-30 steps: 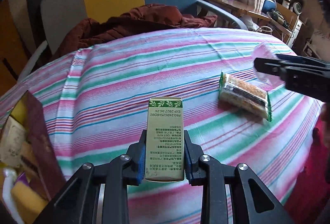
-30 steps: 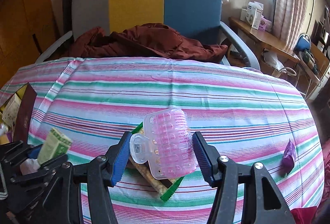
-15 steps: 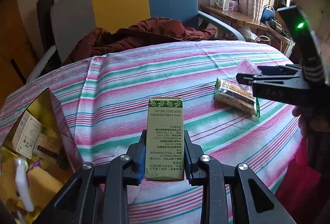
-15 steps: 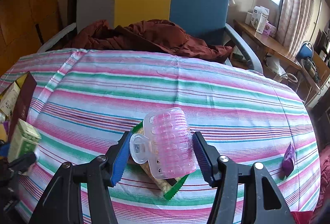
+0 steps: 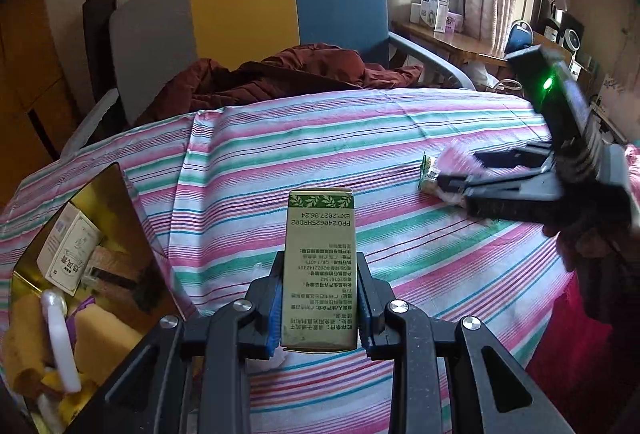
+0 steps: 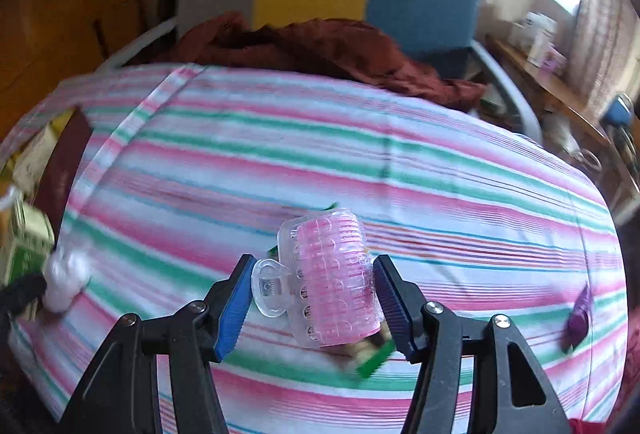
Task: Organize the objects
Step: 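Lift the green-labelled box with the left gripper while the right holds the pink roller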
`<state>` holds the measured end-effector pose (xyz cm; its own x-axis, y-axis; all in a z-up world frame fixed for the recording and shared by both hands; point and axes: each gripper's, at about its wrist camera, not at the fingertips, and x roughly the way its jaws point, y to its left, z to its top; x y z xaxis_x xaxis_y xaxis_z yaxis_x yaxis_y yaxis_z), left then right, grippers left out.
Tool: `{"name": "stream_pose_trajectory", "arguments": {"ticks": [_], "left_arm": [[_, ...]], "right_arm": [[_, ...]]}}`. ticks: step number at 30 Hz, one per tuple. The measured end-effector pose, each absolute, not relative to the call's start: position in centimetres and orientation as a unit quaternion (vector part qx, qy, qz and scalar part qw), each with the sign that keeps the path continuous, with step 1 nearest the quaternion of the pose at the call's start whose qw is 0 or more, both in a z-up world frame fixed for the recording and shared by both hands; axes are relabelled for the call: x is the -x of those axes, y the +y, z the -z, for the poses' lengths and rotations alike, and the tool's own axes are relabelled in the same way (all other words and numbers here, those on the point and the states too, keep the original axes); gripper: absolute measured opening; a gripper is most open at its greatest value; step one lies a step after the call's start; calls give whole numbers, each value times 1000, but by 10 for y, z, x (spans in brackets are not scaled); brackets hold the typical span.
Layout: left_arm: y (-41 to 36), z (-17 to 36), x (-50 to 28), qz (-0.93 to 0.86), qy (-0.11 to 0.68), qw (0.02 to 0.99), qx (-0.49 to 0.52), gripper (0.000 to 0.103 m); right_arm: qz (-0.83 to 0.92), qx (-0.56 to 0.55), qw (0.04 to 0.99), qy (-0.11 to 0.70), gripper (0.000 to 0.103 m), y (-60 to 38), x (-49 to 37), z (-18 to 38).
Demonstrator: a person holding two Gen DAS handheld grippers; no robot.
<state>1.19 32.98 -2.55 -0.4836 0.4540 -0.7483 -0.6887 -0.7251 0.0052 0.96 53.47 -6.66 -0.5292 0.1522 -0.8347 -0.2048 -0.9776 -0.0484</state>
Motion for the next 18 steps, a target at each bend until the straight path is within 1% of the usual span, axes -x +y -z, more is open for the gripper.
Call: {"name": "stream_pose_trajectory", "arguments": {"ticks": [7, 18], "left_arm": [[319, 21, -18, -850, 148, 339, 375, 30], [297, 16, -25, -856, 143, 337, 366, 30]], "right_arm": [[-854, 514, 83, -18, 60, 511, 0, 92], [-848, 521, 93, -29, 60, 509, 0, 98]]}}
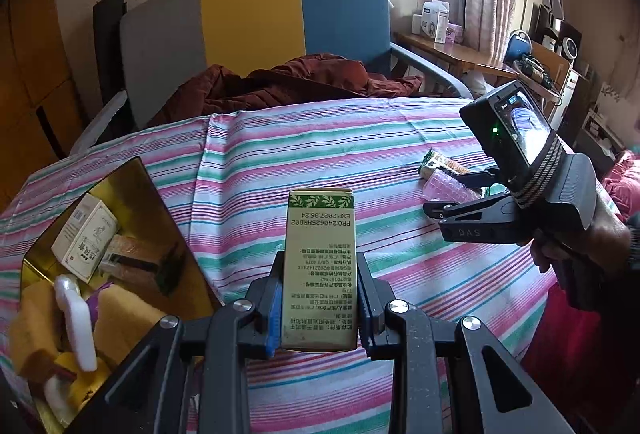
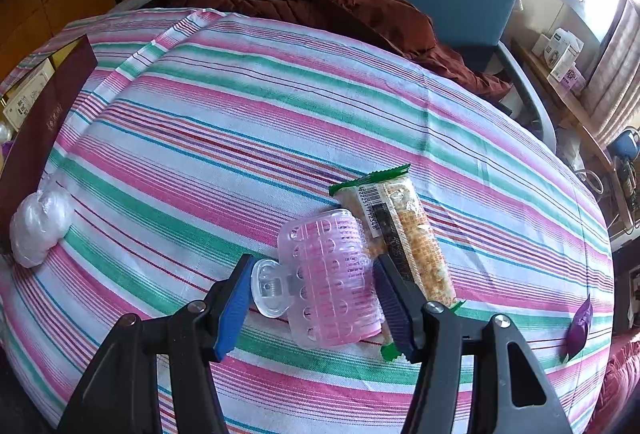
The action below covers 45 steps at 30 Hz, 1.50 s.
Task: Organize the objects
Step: 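Lift the green-labelled box with the left gripper while the right holds the pink roller, then carry the green-labelled box with the left gripper while the right carries the pink roller toward the gold tray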
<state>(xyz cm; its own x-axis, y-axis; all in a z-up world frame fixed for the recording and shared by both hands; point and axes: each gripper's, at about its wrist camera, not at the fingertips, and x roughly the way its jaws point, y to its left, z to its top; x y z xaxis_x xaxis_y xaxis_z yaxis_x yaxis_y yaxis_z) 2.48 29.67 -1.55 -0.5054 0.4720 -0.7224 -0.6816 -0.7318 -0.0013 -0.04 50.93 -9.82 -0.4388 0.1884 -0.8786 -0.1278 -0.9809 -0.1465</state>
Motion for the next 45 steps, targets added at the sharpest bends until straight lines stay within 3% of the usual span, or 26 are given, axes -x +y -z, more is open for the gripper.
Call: {"name": "stream_pose_trajectory", "arguments": {"ticks": [45], "left_arm": [[191, 30, 5, -882, 92, 250, 389, 30]], "right_arm": [[-838, 525, 121, -88, 63, 492, 1, 107]]}}
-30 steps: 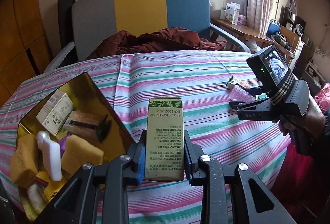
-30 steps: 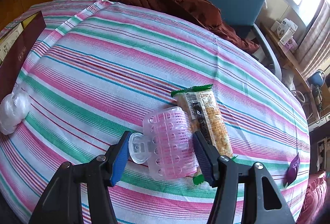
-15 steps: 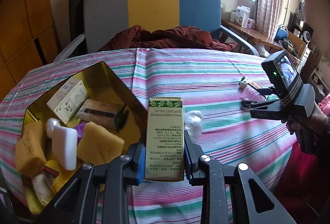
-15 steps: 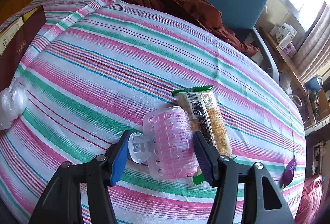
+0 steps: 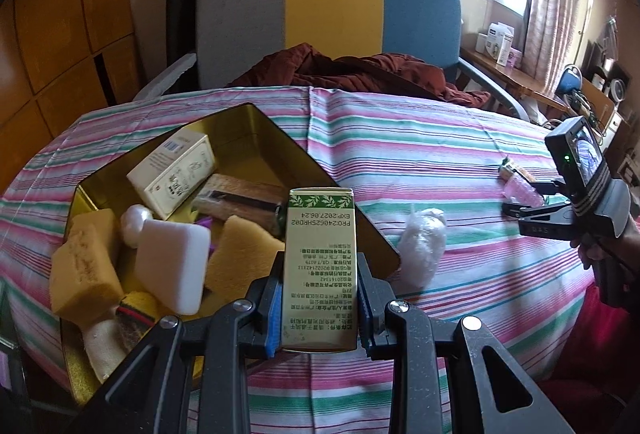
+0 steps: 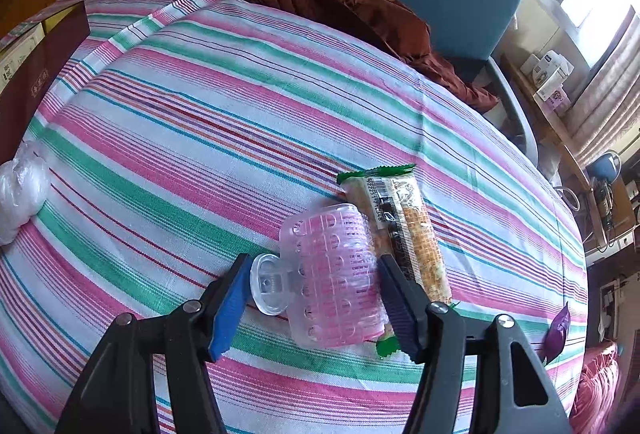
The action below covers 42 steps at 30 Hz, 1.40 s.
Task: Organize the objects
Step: 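Carry the green-labelled box with the left gripper while the right carries the pink roller toward the gold tray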
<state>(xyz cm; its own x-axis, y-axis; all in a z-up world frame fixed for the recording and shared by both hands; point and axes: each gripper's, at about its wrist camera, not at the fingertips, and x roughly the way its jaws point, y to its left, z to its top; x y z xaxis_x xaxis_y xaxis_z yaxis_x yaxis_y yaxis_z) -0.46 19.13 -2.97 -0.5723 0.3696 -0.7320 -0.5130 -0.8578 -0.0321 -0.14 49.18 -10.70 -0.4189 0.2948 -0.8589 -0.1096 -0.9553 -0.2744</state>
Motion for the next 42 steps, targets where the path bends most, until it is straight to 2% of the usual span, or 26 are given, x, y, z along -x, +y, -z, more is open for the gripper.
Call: {"name": "stream_pose_trajectory", "arguments": {"ticks": [16, 26, 42], "left_arm": [[170, 44, 11, -882, 88, 234, 399, 30], [166, 48, 11, -881, 82, 236, 403, 30], [154, 39, 9, -888, 67, 236, 388, 30]], "right_arm": [[-812, 560, 146, -67, 62, 479, 1, 100], [-823, 559, 90, -44, 62, 423, -10, 94], [-835, 541, 95, -27, 62, 393, -30, 92]]}}
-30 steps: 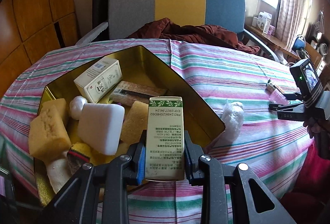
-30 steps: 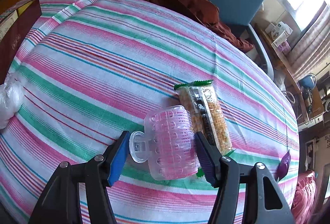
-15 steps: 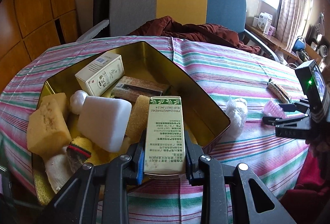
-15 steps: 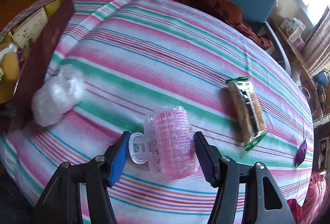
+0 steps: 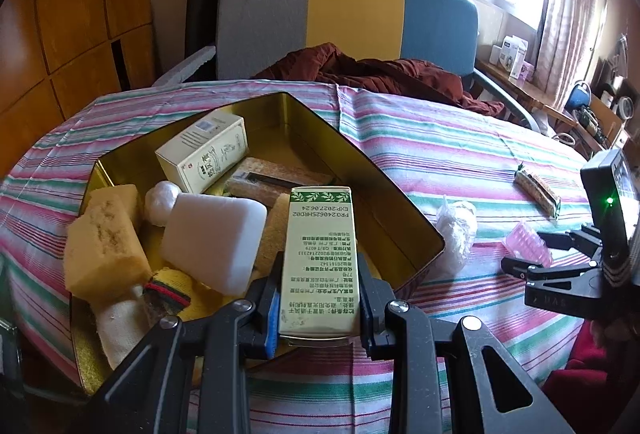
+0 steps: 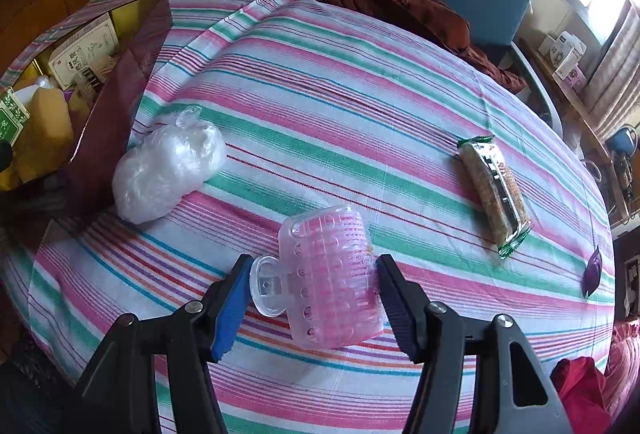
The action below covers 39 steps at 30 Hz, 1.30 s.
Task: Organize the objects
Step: 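Carry the green-labelled box with the left gripper while the right carries the pink roller toward the gold tray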
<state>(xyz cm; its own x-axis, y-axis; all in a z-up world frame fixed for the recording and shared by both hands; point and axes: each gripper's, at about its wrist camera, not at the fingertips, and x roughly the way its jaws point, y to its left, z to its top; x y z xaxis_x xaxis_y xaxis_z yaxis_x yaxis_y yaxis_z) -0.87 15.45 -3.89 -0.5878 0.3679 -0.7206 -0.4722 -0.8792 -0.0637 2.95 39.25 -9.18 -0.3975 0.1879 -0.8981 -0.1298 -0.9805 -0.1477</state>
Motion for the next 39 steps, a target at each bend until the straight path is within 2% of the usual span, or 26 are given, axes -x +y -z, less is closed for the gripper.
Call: {"name": "stream_pose_trajectory", "arguments": {"ticks": [19, 26, 39], "left_arm": [[129, 34, 8, -897, 60, 215, 380, 30], [114, 29, 7, -900, 53, 206, 381, 30], [56, 12, 10, -912, 19, 166, 375, 30]], "right_arm": [[-856, 507, 64, 74, 62, 366, -65, 68], [-877, 476, 22, 61, 62, 340, -61, 39], [-890, 453, -43, 35, 62, 292, -29, 19]]}}
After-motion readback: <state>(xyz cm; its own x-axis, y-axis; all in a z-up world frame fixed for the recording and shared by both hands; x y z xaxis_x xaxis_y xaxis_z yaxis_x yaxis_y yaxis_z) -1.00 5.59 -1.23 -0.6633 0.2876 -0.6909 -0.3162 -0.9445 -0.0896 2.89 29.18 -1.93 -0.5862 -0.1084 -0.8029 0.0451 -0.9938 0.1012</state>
